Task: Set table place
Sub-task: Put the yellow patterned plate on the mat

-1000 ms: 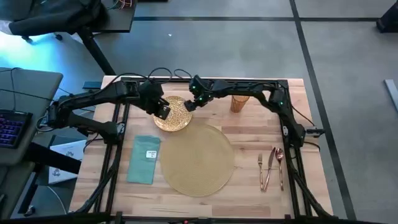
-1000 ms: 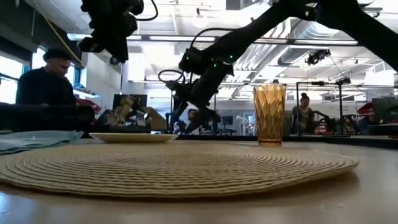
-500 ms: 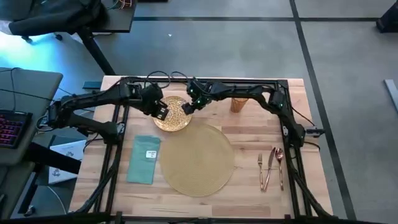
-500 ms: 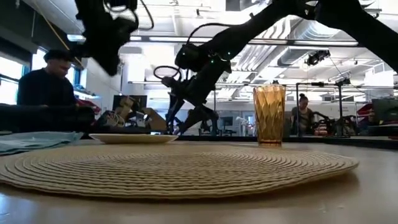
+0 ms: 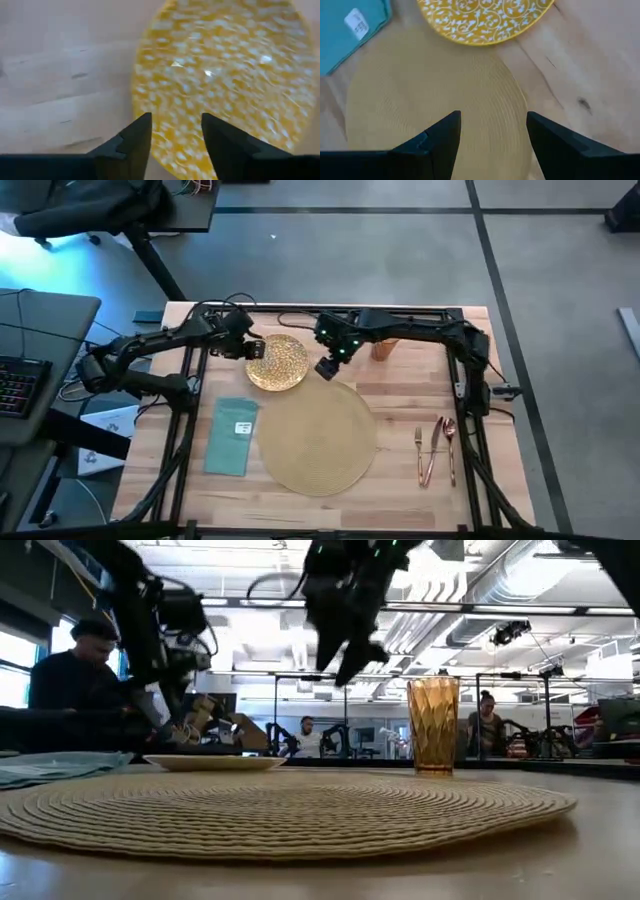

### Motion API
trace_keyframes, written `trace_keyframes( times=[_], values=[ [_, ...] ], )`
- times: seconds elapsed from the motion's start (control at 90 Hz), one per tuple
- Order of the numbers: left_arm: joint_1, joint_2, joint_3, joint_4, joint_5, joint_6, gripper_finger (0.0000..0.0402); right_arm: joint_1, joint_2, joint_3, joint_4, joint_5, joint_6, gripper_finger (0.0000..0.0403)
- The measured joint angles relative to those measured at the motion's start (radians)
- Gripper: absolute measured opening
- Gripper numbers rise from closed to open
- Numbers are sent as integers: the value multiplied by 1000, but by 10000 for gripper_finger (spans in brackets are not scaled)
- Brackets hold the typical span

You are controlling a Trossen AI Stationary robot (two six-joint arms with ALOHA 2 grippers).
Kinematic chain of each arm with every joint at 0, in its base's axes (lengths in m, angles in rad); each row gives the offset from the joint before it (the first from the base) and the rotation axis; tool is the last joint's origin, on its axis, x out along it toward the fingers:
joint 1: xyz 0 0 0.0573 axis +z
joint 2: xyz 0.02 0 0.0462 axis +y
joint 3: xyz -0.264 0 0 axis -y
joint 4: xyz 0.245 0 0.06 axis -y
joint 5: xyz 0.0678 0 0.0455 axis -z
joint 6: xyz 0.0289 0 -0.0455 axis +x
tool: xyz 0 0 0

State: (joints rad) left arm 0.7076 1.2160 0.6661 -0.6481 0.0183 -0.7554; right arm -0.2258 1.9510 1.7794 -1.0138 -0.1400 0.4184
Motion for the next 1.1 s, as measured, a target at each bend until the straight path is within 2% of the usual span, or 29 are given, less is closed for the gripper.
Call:
trace_keyframes(
  times=[0.167,0.333,0.533,0.7,0.922,1.0,1.1],
  values=[
    [49,22,-72,115,52,-2,183,33,-56,0,-19,62,10,211],
    [58,102,-118,173,63,-20,184,44,-69,0,-39,60,19,211],
    [39,178,-114,236,89,-18,176,59,-70,0,-75,57,30,211],
    [28,215,-114,292,85,-18,131,79,-70,0,-98,56,30,211],
    [40,225,-117,362,119,-25,24,102,-106,0,-137,92,80,204],
    [40,226,-119,413,146,-52,15,110,-153,0,-137,133,96,196],
    [39,216,-124,523,231,-132,5,111,-219,0,-142,174,111,186]
  ],
)
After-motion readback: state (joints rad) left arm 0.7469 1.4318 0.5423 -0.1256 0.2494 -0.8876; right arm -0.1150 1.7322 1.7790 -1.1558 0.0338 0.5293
